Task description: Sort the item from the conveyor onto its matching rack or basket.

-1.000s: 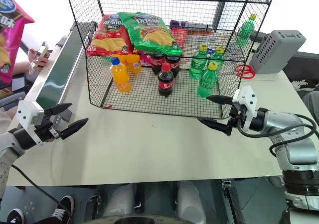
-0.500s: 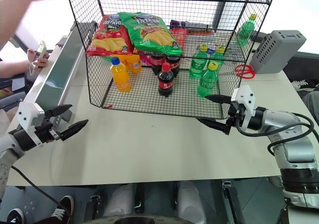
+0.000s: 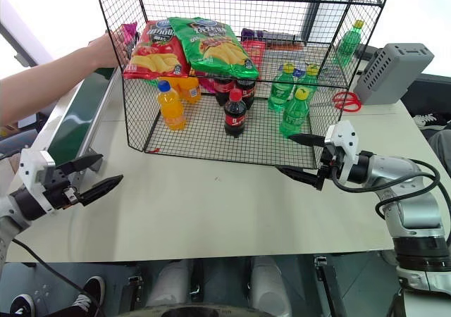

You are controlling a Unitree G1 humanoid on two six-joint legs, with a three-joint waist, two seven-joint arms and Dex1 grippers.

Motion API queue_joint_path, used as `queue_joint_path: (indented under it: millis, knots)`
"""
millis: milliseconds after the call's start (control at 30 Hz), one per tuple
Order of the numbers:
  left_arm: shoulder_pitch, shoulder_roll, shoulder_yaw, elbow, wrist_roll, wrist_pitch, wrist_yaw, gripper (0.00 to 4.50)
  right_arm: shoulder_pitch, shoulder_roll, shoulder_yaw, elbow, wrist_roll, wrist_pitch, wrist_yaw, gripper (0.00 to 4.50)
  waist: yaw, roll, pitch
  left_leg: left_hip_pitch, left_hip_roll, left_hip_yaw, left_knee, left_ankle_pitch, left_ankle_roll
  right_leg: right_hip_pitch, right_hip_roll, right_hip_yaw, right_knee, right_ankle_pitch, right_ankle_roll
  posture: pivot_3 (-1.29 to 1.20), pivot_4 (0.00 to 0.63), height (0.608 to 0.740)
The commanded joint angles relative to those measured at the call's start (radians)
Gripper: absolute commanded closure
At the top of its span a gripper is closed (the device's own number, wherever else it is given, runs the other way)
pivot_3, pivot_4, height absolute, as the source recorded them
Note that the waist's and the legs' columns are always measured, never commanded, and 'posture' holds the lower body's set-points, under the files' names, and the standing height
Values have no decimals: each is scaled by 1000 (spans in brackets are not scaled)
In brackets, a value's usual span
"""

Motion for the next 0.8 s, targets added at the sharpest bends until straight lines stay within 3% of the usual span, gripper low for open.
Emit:
queue_joint_path:
  millis: [33, 300, 400, 600, 800]
  knots:
    - [20, 10, 73, -6, -28, -25, -26, 0, -18, 20, 4, -36, 12, -8, -5, 24, -1, 0, 0, 0, 0, 0, 0, 0, 0, 0, 0, 0, 0, 0, 0, 0, 150, 740]
    - [83, -13, 142, -34, -20, -56, -23, 0, -37, 72, 58, -63, 17, 8, -18, 24, -3, 0, 0, 0, 0, 0, 0, 0, 0, 0, 0, 0, 0, 0, 0, 0, 150, 740]
    - [89, -37, 167, -14, 104, -214, 34, 0, -53, 113, 93, -90, 52, 67, -32, 24, -1, 0, 0, 0, 1, 0, 0, 0, 0, 0, 0, 0, 0, 0, 0, 0, 150, 740]
    - [156, -44, 260, 2, 201, -332, 101, 0, -118, 233, 168, -104, 84, 124, -63, 24, -3, 0, 0, 0, 1, 0, 0, 0, 0, 0, 0, 0, 0, 0, 0, 0, 150, 740]
    - [264, -15, 343, 103, 437, -640, 156, 0, -167, 267, 221, -65, 59, 119, -28, 24, 0, -2, -1, 0, 1, 0, 0, 0, 0, 0, 0, -1, 0, 0, -1, 0, 150, 740]
